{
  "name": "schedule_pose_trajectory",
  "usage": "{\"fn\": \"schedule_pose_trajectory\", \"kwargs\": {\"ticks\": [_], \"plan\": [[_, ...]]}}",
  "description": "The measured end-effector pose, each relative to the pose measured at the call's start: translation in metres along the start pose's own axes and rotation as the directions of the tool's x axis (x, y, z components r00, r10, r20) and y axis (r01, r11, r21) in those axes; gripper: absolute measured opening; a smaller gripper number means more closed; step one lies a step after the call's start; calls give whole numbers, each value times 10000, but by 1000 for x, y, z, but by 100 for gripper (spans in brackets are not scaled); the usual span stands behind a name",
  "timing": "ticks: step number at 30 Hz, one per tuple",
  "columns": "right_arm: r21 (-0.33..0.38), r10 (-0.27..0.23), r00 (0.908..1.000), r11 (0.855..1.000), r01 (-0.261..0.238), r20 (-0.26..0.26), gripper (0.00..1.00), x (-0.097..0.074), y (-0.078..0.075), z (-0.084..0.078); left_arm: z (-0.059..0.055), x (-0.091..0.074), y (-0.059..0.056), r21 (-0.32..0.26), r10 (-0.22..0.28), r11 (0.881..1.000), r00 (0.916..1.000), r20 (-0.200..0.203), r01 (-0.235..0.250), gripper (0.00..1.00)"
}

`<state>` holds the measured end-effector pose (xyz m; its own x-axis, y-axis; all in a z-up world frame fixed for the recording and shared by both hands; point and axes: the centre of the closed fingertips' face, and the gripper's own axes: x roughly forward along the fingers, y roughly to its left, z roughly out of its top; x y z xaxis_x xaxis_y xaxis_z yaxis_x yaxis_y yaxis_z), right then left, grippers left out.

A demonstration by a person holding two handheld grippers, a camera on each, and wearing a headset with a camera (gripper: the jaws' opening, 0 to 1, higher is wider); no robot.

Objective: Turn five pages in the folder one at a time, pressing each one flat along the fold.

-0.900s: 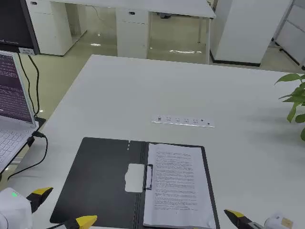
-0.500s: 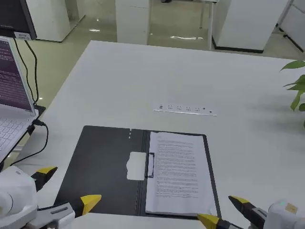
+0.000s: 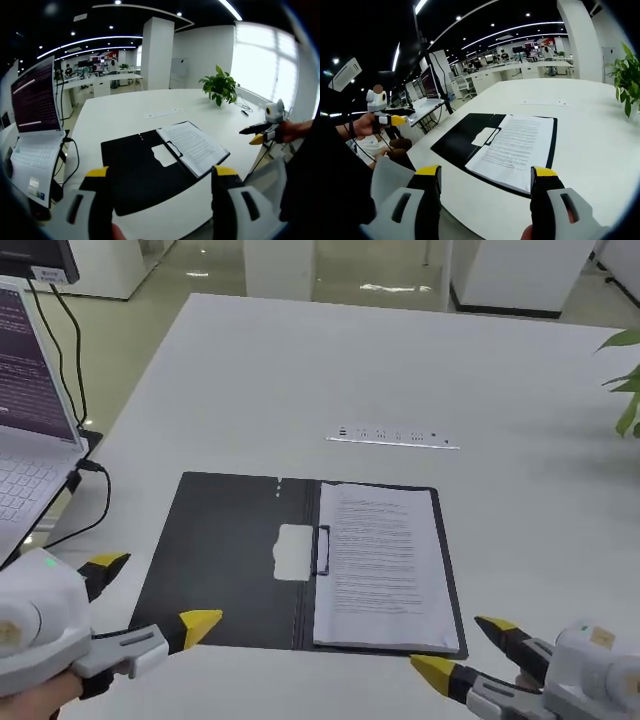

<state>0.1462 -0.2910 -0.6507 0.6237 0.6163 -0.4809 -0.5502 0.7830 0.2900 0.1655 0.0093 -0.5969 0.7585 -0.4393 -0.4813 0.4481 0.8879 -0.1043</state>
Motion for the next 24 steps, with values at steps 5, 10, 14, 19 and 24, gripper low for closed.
{"fn": "schedule_pose_trajectory", "kwargs": {"ticks": [5,10,14,19,24], "plan": [[-97,70,10000,9999,-70,-46,72,0,4,1,-1,-4,-1,5,6,10000,10000,39,-6,82],[-134,153,9999,9998,-154,-61,72,1,9,-1,-5,-7,-4,81,-43,10000,10000,-83,43,82],[-167,223,9997,9996,-225,-112,72,2,13,-3,-6,-8,-6,134,-87,9999,9999,-124,88,82],[-199,291,9994,9994,-294,-165,72,4,17,-4,-5,-9,-10,120,-148,9998,9999,-52,148,82],[-114,305,9995,9995,-306,-131,72,4,17,-4,-7,-8,-17,141,-231,9996,9997,-105,233,82]]}}
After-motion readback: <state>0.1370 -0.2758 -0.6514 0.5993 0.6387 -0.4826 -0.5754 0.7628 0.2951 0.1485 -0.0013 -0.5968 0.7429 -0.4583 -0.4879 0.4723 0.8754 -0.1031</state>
